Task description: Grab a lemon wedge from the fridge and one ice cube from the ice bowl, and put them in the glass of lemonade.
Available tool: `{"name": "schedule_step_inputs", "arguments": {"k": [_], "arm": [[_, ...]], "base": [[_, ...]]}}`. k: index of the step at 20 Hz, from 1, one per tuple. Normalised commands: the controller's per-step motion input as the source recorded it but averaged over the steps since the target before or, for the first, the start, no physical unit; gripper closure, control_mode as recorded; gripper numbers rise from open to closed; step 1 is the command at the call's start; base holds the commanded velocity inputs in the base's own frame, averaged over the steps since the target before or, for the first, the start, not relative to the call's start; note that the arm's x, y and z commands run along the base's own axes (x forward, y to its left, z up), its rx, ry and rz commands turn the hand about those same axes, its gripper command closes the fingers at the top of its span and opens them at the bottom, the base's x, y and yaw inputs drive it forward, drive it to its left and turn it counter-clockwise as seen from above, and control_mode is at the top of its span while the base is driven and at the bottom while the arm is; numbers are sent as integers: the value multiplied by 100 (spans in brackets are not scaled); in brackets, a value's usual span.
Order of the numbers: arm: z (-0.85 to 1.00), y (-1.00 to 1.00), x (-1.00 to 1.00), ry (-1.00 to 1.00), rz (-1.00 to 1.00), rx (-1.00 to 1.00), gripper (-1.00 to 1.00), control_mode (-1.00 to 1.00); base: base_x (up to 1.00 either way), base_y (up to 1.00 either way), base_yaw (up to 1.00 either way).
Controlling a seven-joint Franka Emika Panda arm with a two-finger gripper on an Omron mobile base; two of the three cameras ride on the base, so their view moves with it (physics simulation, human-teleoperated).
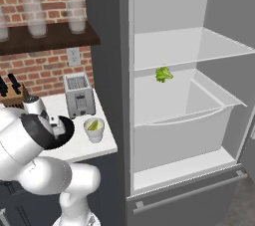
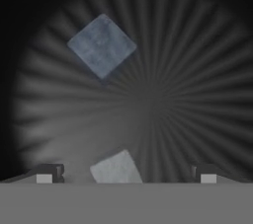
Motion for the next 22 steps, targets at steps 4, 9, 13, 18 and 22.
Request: {"name": "schedule_step_inputs", "arguments": {"k": [4,9,13,18,22], "arm": [[0,-13,0,0,2,0,-100,-100],[0,-7,-2,0,1,0,-100,-100],[1,7,-3,-9,0,0,-100,-100],[0,7,0,0,2,-2,-100,-100],[-15,0,0,0,4,0,-100,-100]], "base": [[0,0,0],[0,0,0],[0,0,0],[0,0,0],[0,0,0]]}}
